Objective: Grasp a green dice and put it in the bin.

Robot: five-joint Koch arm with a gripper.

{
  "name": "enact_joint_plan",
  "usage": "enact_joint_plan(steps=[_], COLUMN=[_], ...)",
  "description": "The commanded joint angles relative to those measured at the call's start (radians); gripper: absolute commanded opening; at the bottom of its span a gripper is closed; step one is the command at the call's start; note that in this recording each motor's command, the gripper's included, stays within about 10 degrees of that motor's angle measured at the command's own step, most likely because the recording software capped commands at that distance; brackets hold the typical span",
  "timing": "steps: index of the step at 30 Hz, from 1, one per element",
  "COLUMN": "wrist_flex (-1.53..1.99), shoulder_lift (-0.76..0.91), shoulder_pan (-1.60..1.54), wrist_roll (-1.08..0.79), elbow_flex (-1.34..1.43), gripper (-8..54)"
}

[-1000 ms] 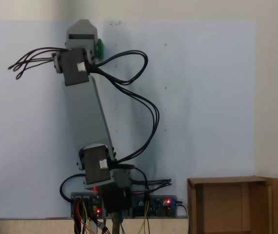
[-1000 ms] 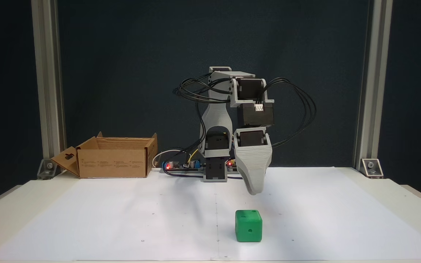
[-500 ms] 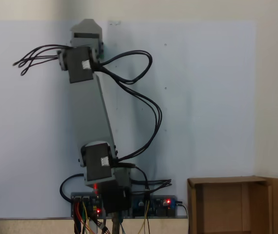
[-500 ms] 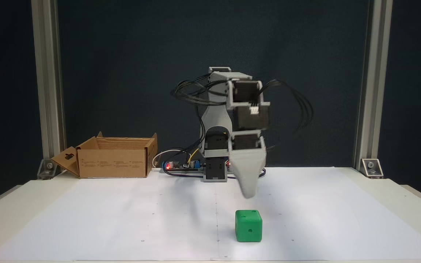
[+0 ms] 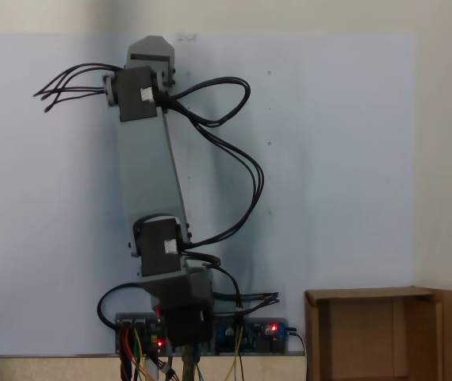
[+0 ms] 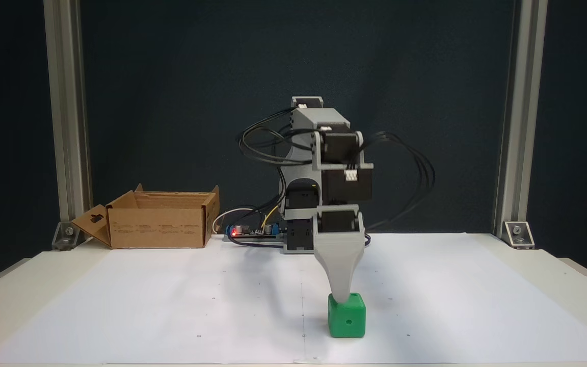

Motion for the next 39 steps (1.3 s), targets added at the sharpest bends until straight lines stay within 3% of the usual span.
enact_joint_plan(steps=[1,26,32,35,39], wrist_flex=[-0.051,-0.069,-0.057,-0.038,-0.038], shoulder_lift=[0.003,-0.098,-0.103,-0.103,-0.103], shoulder_pan=[0.000,-0.005,-0.005,-0.005,0.002], wrist_roll=[-0.052,-0.046,-0.037,-0.006,0.041], elbow_flex=[-0.054,-0.048,-0.041,-0.040,-0.040], gripper=[38.9,38.8,23.8,12.8,11.5])
